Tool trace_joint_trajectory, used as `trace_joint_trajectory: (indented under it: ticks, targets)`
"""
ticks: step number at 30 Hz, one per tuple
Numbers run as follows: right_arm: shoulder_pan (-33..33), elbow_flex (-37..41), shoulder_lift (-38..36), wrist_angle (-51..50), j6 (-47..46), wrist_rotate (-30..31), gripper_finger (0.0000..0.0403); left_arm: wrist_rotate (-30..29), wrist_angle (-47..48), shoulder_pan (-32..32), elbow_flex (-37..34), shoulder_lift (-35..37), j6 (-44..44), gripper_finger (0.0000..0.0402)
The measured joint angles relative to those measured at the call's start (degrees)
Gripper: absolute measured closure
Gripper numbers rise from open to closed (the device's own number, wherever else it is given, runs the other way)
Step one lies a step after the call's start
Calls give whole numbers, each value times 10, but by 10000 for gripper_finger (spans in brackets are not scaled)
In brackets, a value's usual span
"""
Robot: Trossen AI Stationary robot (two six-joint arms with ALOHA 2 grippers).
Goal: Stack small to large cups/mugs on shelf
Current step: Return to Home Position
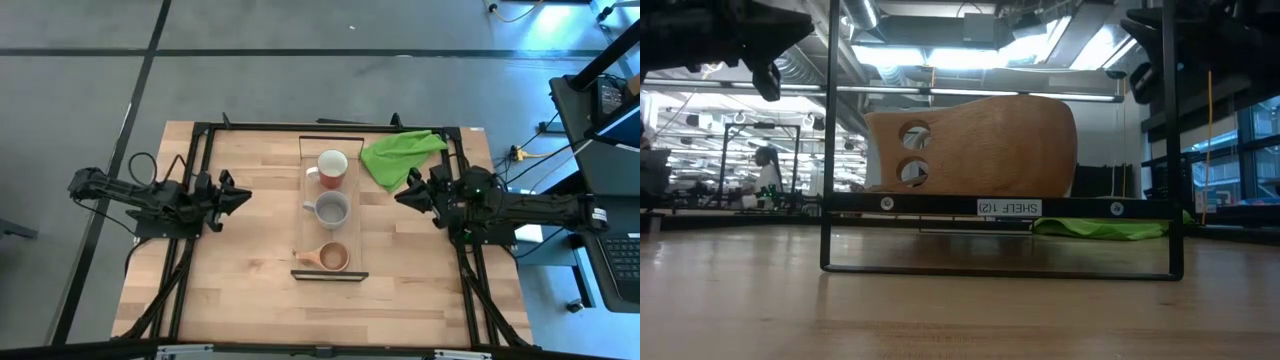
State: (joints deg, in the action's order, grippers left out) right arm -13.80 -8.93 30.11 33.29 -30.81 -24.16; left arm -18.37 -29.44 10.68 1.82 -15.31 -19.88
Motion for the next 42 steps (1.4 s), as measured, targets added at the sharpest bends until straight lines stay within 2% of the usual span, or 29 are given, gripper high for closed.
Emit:
trace_joint_trajectory:
  ticks: [10,16,24,28,34,42]
  targets:
    - [-39,7,-38,11,-11,-29,353,0,-24,0,-11,0,-3,366]
    - [-39,84,-54,148,-51,-14,353,0,-23,0,-11,0,0,366]
    - [-39,70,-59,157,-35,-29,353,-13,-15,0,-10,0,36,366]
    - [-39,75,-59,155,-34,-33,353,-35,22,0,-10,0,37,366]
    - [-39,81,-59,151,-9,-72,353,-51,74,0,-10,0,20,367]
    - [-39,81,-59,109,73,-193,353,-75,159,0,-13,0,-25,367]
